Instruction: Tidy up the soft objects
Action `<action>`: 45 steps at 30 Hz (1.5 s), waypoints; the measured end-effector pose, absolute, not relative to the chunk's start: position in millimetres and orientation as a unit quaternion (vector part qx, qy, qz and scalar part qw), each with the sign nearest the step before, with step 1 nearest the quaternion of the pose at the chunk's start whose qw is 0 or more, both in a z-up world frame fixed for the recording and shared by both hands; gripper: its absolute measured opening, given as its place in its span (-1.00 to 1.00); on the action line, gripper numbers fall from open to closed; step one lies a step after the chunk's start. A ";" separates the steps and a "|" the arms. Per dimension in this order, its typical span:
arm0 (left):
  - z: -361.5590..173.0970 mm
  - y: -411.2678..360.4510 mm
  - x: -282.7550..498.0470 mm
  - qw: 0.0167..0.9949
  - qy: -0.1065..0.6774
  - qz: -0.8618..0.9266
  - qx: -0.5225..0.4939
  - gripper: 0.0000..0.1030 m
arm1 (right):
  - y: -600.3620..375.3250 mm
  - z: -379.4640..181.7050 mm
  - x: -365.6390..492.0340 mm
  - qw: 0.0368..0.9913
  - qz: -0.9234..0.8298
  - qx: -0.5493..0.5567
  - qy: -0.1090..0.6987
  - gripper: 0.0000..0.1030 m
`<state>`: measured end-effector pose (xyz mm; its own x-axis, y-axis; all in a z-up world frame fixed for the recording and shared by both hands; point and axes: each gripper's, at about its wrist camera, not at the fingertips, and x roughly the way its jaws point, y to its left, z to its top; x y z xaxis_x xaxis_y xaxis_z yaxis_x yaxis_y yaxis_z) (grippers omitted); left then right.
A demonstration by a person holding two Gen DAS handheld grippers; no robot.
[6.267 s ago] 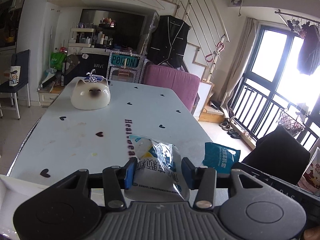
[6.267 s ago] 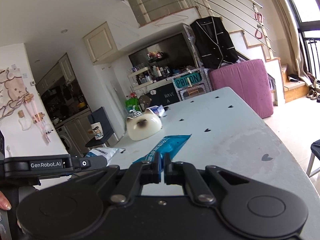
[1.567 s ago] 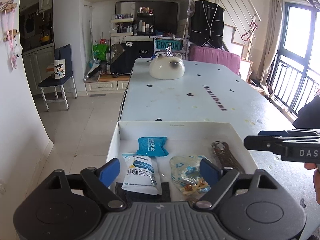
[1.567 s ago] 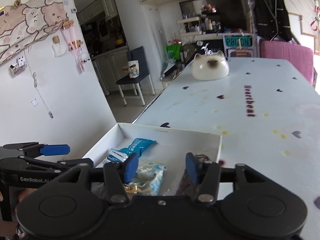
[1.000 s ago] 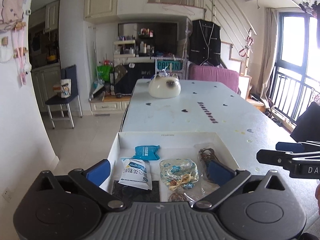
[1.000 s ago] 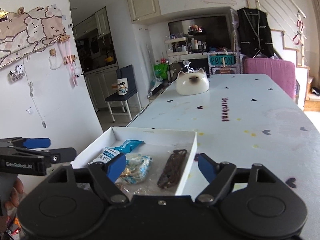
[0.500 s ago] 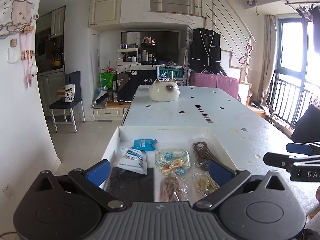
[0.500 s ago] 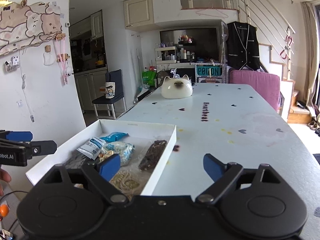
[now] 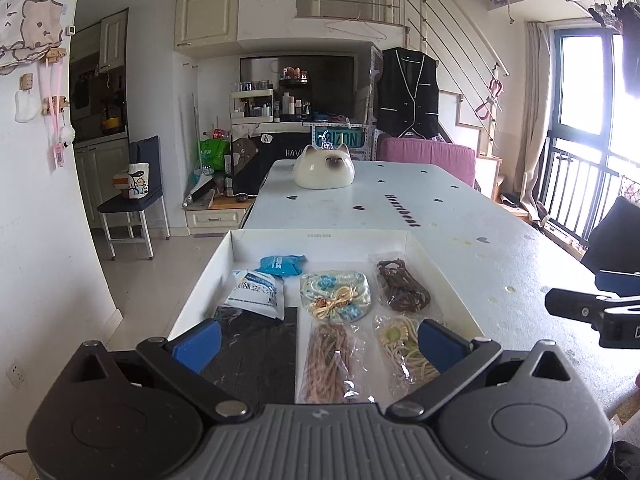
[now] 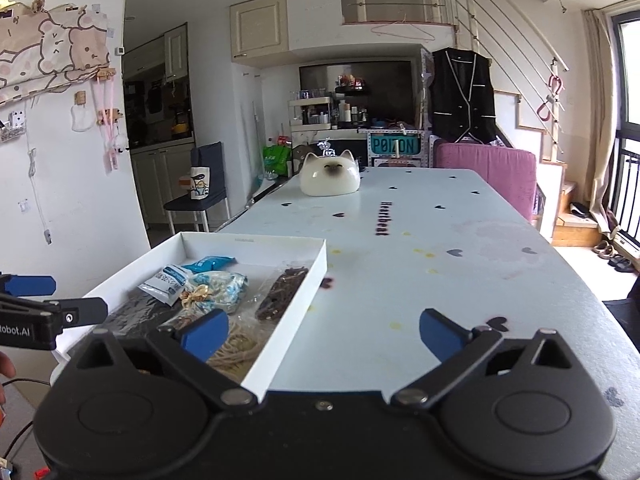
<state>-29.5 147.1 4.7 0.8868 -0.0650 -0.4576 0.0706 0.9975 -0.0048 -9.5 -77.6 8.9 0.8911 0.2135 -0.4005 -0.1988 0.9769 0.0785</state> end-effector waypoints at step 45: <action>4.4 144.3 -40.6 0.972 0.233 -0.033 0.005 1.00 | -77.9 4.3 -17.7 0.973 0.103 0.019 0.207 1.00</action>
